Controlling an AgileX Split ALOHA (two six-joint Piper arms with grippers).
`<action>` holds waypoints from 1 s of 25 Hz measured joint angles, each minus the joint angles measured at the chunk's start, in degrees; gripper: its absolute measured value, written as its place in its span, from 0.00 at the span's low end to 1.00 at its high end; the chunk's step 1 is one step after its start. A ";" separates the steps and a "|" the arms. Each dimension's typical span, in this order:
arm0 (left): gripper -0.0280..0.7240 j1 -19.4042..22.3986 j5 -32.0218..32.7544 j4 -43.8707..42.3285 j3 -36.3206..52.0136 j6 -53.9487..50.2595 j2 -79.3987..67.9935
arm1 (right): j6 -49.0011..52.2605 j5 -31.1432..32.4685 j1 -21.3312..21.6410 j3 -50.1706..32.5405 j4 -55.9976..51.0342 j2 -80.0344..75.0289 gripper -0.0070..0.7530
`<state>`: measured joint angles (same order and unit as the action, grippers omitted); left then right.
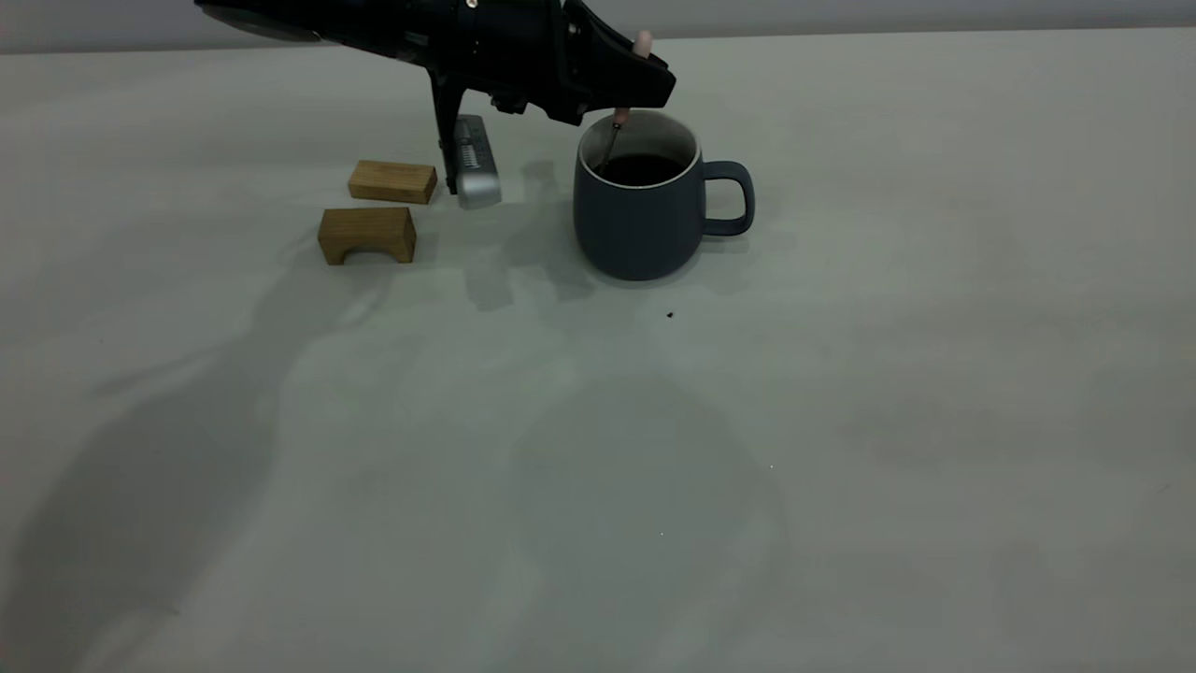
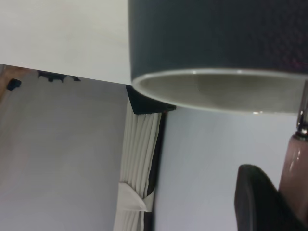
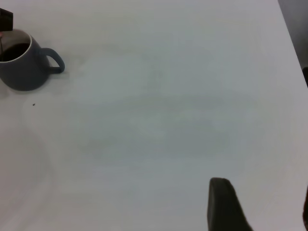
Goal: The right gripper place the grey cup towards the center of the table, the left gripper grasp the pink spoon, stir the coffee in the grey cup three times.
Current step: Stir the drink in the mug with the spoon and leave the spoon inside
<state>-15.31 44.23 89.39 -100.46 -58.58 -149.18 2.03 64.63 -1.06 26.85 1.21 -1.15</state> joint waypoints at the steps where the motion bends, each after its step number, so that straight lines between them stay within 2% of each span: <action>1: 0.22 -0.08 -0.12 0.63 0.00 0.00 0.00 | 0.00 0.00 0.00 0.00 0.00 0.00 0.57; 6: 0.22 -0.13 1.59 1.13 0.00 0.00 0.00 | 0.00 0.00 0.00 0.00 0.00 0.00 0.57; 8: 0.24 -0.13 3.76 1.13 0.00 0.00 0.00 | 0.00 0.00 0.00 0.00 0.00 0.00 0.57; 10: 0.33 -0.13 5.95 0.61 0.00 0.57 0.00 | 0.00 0.00 0.00 0.00 0.00 0.00 0.57; 15: 0.69 -0.13 6.90 -2.40 0.00 8.15 0.00 | 0.00 0.00 0.00 0.00 0.00 0.00 0.57; 18: 0.80 -0.13 7.08 -3.57 0.00 16.19 0.14 | 0.00 0.00 0.00 0.00 0.00 0.00 0.57; 21: 0.81 -0.13 7.95 -8.97 0.00 26.10 1.84 | 0.00 0.00 0.00 0.00 0.00 0.00 0.57; 25: 0.75 -0.26 9.26 -24.88 0.00 37.41 6.29 | 0.00 0.00 0.00 0.00 0.00 0.00 0.57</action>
<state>-15.57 53.49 64.51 -100.46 -21.16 -142.89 2.03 64.63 -1.06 26.85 1.21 -1.15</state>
